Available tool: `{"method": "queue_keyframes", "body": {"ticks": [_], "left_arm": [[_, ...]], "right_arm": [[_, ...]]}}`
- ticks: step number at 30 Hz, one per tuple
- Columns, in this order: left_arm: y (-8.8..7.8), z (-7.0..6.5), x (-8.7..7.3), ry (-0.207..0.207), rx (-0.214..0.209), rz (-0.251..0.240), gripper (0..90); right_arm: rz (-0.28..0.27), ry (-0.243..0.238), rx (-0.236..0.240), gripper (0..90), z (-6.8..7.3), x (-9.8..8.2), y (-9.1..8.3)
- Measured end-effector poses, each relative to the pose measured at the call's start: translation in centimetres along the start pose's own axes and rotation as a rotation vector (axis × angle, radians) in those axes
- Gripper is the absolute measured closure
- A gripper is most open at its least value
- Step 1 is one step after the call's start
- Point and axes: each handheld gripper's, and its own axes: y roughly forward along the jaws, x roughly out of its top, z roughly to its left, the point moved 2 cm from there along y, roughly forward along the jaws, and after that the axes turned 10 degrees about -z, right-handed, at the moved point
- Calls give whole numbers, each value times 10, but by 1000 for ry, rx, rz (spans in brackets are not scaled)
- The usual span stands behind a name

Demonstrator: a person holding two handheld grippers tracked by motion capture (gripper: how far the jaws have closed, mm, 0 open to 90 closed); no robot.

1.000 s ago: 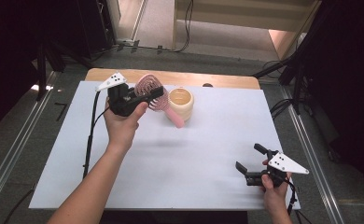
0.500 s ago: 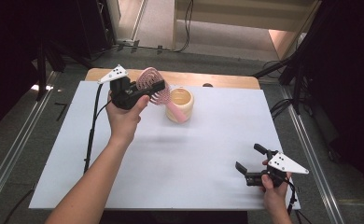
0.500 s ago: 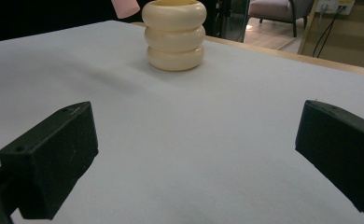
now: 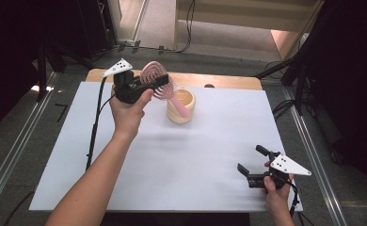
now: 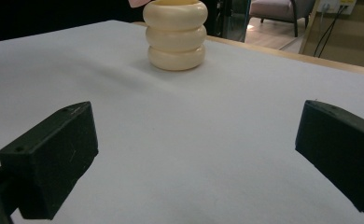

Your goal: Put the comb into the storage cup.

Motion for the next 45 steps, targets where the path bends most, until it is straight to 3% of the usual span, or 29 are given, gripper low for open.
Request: {"method": "queue_keyframes", "body": {"ticks": [16, 30, 45], "left_arm": [[8, 9, 7, -11, 17, -21, 637], [14, 26, 10, -59, 32, -52, 637], [23, 38, 6, -44, 89, -52, 637]], "right_arm": [[1, 2, 2, 0, 0, 0, 0], [4, -3, 2, 0, 0, 0, 0], [6, -2, 3, 0, 1, 0, 0]]}}
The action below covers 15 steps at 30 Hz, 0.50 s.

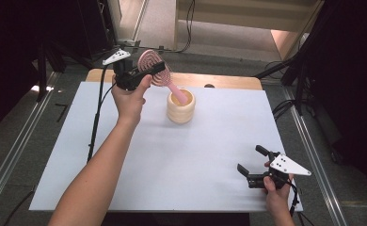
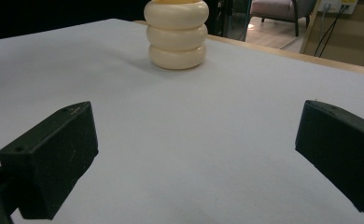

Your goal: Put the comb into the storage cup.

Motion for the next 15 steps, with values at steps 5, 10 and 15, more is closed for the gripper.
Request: {"method": "queue_keyframes", "body": {"ticks": [5, 10, 15], "left_arm": [[3, 0, -2, 19, 11, 7, 637], [7, 2, -5, 17, 15, 19, 637], [11, 4, -10, 23, 23, 32, 637]], "right_arm": [[-1, 0, 1, 0, 0, 0, 0], [-2, 0, 1, 0, 0, 0, 0], [-3, 0, 3, 0, 0, 0, 0]]}}
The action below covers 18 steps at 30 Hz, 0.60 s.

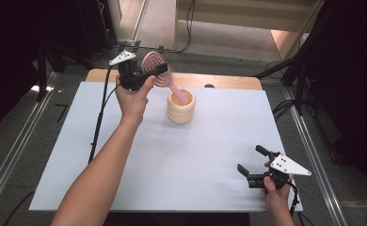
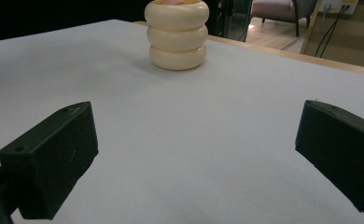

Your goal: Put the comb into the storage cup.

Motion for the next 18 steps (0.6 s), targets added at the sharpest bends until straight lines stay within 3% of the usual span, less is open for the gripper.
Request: {"method": "queue_keyframes", "body": {"ticks": [18], "left_arm": [[8, 4, -10, 13, 19, 29, 636]], "right_arm": [[-2, 1, 3, 0, 0, 0, 0]]}}
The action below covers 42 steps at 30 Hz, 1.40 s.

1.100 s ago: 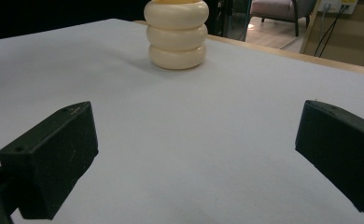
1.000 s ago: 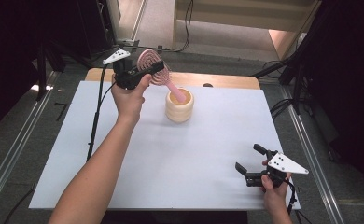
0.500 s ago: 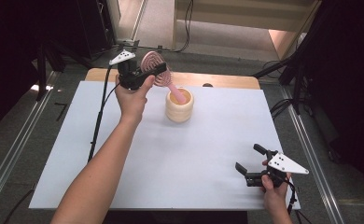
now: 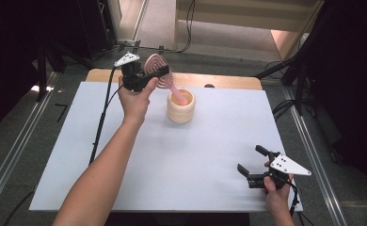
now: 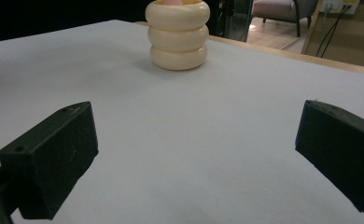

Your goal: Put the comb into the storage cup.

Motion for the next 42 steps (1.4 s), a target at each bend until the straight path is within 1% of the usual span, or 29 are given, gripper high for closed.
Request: {"method": "queue_keyframes", "body": {"ticks": [1, 10, 18, 22, 33, 38, 42], "left_arm": [[1, 0, -1, 5, 1, 2, 636], [6, 3, -7, 0, 7, 17, 636], [10, 5, -12, 4, 11, 39, 636], [11, 5, -15, 2, 11, 45, 636], [17, 6, -23, 10, 10, 76, 636], [18, 6, -28, 12, 9, 83, 636], [19, 8, -30, 8, 17, 85, 636]], "right_arm": [[-1, 2, 0, 0, 0, 0, 0], [-1, 2, 1, 0, 0, 0, 0], [-1, 4, 3, 0, 0, 0, 0], [-1, 3, 3, 0, 0, 0, 0], [-1, 6, 4, 0, 0, 0, -1], [-2, 4, 4, 0, 0, 0, 0], [0, 6, 3, 0, 0, 0, -1]]}}
